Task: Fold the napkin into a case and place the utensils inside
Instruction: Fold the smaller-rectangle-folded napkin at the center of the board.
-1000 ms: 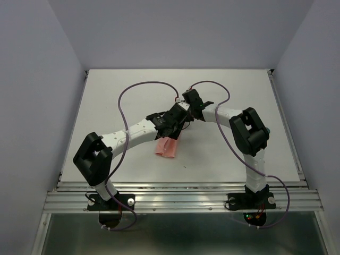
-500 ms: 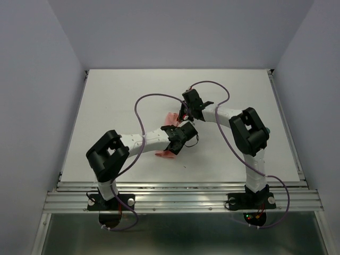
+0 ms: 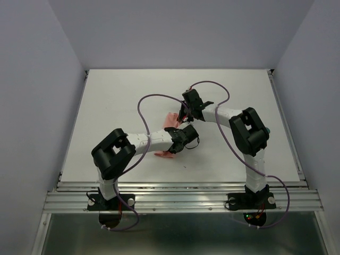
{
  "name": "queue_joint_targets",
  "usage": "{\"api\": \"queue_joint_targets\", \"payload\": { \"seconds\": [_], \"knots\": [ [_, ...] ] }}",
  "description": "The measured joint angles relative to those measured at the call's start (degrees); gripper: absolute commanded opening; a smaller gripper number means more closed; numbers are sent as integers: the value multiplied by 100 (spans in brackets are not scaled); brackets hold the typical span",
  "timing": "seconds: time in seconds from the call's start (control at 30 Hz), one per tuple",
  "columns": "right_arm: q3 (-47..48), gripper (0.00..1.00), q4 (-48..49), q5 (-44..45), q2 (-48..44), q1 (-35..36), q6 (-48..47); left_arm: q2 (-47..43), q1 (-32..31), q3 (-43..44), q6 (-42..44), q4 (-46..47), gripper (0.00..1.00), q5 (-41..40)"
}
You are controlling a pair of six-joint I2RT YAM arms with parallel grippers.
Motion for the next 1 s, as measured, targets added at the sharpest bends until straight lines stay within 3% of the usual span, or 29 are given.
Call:
{"api": "queue_joint_targets", "payload": {
  "seconds": [0.13, 0.33, 1.0],
  "knots": [
    [0, 1, -2, 0, 0, 0, 0, 59, 0, 0, -9, -9, 0, -70],
    [0, 1, -2, 2, 0, 0, 0, 57, 37, 0, 70, 61, 0, 199],
    [0, 1, 0, 4, -2, 0, 72, -603, 905, -20, 446, 518, 0, 2149]
  ]
}}
